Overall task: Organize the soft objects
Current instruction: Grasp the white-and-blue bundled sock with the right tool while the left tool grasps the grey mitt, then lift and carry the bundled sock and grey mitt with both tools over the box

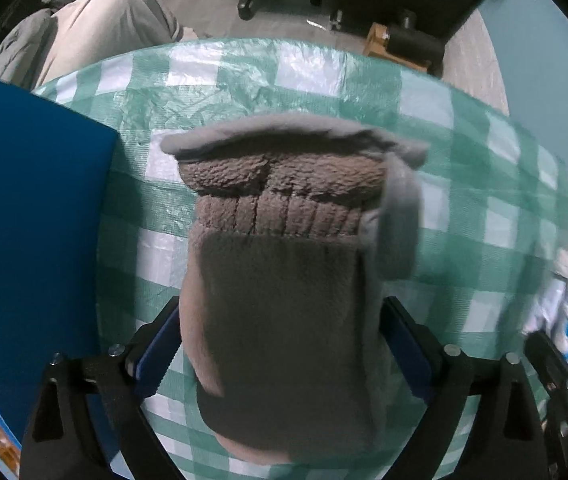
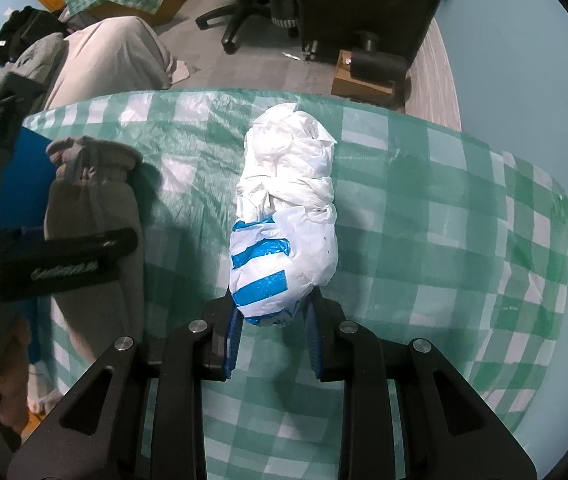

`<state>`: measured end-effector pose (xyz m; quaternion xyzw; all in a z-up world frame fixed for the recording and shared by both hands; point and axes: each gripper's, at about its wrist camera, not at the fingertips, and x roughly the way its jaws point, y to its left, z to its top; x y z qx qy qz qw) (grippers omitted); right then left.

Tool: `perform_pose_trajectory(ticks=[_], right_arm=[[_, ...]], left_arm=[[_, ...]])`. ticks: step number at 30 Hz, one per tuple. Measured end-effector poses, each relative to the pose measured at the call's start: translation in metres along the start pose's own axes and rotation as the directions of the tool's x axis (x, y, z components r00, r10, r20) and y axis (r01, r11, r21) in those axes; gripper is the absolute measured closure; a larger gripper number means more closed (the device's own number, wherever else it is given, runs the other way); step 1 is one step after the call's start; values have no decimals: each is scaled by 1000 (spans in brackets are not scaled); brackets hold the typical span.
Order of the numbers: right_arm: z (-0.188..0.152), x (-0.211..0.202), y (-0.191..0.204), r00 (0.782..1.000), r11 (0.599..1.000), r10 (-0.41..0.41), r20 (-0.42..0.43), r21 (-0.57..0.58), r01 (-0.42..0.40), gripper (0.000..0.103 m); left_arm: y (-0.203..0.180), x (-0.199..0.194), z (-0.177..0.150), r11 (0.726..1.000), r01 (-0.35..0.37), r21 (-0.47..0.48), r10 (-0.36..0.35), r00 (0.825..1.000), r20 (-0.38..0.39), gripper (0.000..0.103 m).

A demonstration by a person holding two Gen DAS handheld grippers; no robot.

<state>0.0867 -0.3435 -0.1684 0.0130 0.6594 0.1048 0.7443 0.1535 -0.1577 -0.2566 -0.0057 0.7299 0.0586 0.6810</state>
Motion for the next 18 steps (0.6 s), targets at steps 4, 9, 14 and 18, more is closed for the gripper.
perform_pose_trajectory(ticks=[4,9,14,18], right_arm=[[-8,-5,0,1000,1000,5,6,-9,-4,78],[-15,-8,1,1000,1000,5,11,-17,-4,78],[-19,-9,3,1000,1000,10,17,-28,-10,78],[-20,-12,9,999,999,13,30,-44,-12,78]], left_arm=[[-6,3,4,999,-8,33,8,1000,-1,5],[-8,3,0,997,59,41,-60,998,2,27],[-10,-5,-6,992,99,77,-101,995,22,67],[-12,-16,-14,986,69,150,-80,994,71,76]])
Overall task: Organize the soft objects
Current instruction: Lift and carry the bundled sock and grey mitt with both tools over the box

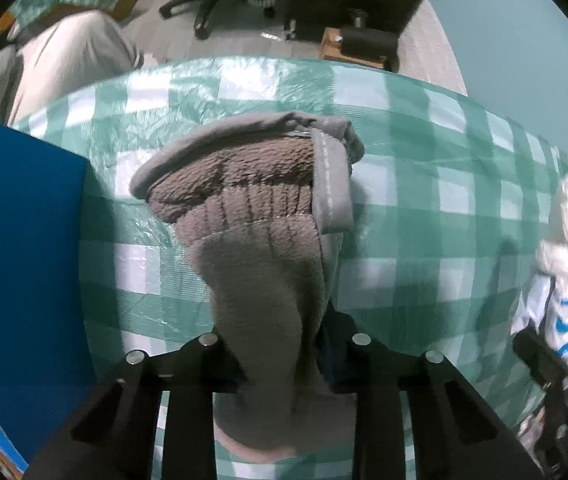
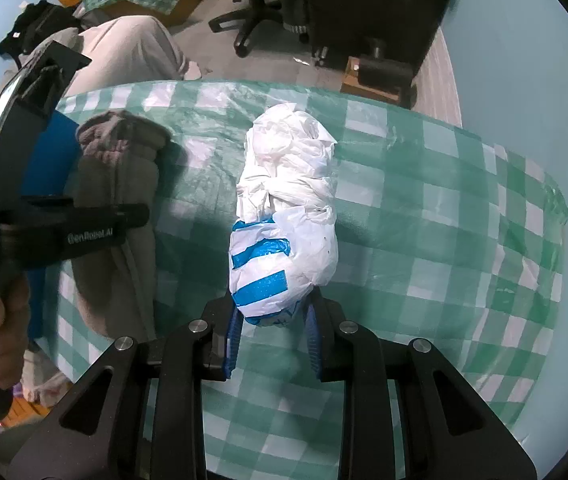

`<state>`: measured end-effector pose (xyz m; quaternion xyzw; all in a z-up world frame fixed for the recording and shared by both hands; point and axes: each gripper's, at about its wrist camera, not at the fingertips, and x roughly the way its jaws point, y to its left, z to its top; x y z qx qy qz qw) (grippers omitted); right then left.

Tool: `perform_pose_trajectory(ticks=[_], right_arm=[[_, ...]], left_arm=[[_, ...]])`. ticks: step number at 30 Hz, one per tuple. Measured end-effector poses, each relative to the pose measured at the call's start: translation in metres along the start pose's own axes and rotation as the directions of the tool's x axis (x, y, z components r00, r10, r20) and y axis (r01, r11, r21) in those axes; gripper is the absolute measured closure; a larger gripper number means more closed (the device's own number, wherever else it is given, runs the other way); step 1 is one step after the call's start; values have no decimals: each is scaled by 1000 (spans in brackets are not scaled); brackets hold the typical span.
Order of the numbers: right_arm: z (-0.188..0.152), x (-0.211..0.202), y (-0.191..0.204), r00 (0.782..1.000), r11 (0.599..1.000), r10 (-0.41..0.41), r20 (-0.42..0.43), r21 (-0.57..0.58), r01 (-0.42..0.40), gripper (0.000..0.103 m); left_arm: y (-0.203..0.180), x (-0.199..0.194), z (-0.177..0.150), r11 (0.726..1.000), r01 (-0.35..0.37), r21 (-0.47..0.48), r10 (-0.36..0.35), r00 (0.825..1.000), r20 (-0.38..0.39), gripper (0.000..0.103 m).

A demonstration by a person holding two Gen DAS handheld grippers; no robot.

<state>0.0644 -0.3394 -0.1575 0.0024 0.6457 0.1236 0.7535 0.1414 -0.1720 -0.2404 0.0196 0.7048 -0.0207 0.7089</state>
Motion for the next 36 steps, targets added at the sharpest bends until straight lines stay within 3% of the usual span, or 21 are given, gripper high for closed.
perform_pose_trajectory(ticks=[7,20,36], right_arm=[[-2,-15,11,1000,1000,0,18,-19,1,78],[2,-45,32,998,997,-1,61,-79,6,78],[4,-69,68,996,988,32,89,-152,-19,78]], left_arm=[[6,-27,-29,997,-19,81,15,998,57,79],[20,-86,-61,992,-21,121,-1,984,178,80],[65,-152,-87,997,-5,73,-16,957,291,80]])
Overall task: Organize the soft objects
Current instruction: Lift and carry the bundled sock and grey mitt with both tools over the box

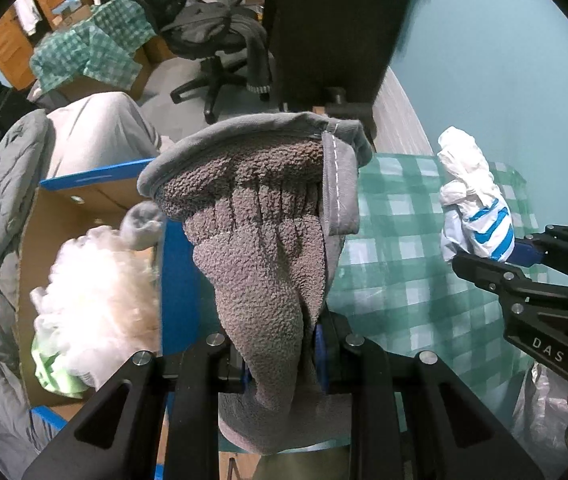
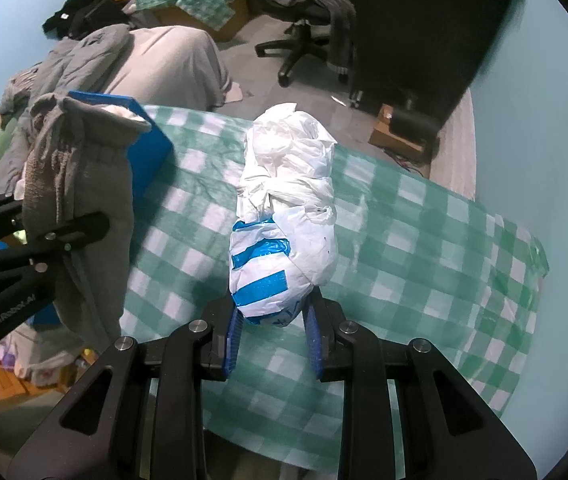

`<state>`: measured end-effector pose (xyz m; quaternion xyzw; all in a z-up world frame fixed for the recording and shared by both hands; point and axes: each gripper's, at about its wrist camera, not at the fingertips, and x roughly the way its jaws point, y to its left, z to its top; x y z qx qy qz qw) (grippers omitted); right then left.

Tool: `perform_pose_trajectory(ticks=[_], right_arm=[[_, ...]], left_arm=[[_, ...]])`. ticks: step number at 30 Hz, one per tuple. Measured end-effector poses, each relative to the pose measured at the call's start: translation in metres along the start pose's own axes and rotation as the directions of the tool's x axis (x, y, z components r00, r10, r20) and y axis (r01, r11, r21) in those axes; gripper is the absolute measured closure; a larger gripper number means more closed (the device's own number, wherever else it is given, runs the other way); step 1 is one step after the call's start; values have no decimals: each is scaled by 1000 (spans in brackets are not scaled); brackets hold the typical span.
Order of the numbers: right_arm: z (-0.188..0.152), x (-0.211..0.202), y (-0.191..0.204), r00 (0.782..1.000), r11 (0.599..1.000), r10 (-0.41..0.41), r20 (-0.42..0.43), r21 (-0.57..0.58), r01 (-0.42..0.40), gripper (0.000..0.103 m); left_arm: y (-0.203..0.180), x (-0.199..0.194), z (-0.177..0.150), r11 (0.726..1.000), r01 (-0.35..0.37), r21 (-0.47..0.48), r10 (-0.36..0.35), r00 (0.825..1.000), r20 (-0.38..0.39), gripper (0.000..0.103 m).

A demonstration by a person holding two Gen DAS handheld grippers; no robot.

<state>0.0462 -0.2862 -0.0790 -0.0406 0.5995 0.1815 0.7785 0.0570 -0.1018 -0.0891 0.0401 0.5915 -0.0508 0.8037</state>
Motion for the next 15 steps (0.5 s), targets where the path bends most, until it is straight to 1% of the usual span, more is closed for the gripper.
perform_pose_trajectory(ticks=[8,15], right_arm=[[14,-12,31,999,999,18,29,-49,-17,78],[27,-18,58,998,996,34,43,-89,-30,78]], left_arm=[[30,-19,-11,999,-28,-30,29,999,31,80],[55,-32,-19,996,-37,-84,41,998,51,80]])
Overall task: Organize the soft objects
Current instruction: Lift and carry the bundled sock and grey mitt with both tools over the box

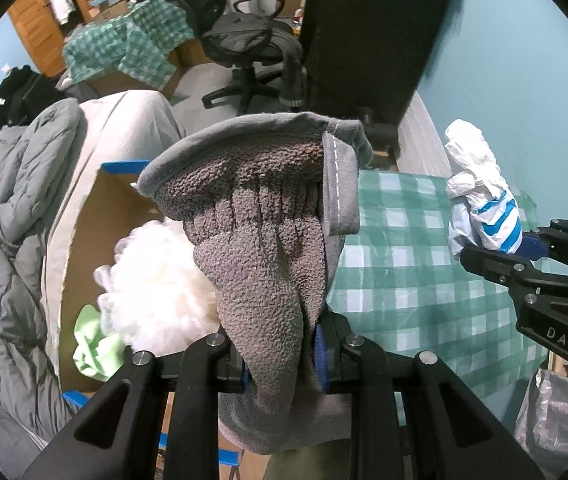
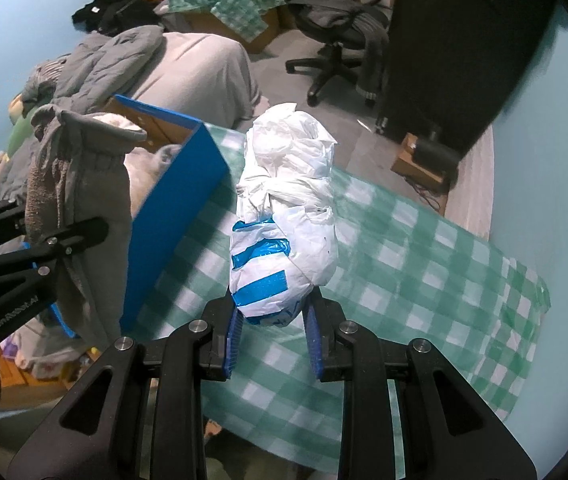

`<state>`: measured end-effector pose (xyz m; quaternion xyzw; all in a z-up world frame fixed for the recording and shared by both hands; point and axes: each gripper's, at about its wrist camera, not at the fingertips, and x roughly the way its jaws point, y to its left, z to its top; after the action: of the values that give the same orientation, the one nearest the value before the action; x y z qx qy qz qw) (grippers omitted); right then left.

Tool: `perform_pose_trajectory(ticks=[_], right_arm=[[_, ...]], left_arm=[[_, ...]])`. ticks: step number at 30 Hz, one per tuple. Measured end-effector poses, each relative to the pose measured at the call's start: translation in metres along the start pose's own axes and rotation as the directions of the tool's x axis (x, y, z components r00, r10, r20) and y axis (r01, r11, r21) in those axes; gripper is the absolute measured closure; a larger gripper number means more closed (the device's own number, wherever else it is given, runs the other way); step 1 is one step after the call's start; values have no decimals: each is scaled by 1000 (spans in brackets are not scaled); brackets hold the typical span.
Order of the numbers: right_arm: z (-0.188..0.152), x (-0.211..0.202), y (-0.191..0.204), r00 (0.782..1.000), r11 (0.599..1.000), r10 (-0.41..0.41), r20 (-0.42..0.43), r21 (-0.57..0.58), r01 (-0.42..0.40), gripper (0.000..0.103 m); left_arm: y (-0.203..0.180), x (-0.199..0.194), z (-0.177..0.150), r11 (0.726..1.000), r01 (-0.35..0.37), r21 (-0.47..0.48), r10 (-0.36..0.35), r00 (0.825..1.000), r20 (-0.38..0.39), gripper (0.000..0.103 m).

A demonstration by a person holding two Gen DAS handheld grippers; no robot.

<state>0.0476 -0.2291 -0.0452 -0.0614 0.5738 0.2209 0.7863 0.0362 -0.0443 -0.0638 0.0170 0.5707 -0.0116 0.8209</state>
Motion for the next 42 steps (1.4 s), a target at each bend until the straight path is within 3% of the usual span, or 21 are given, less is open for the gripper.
perform_pose_trajectory(ticks=[26,42], right_arm=[[60,33,100,993,985,120,-17,-127,-121,78],[96,82,146,986,978,143,-89,-143,-154,78]], left_arm=[[121,-9,-12,978,-64,-197,68,998,14,80],[162,38,-23,972,-81,-220,75,997,-35,78]])
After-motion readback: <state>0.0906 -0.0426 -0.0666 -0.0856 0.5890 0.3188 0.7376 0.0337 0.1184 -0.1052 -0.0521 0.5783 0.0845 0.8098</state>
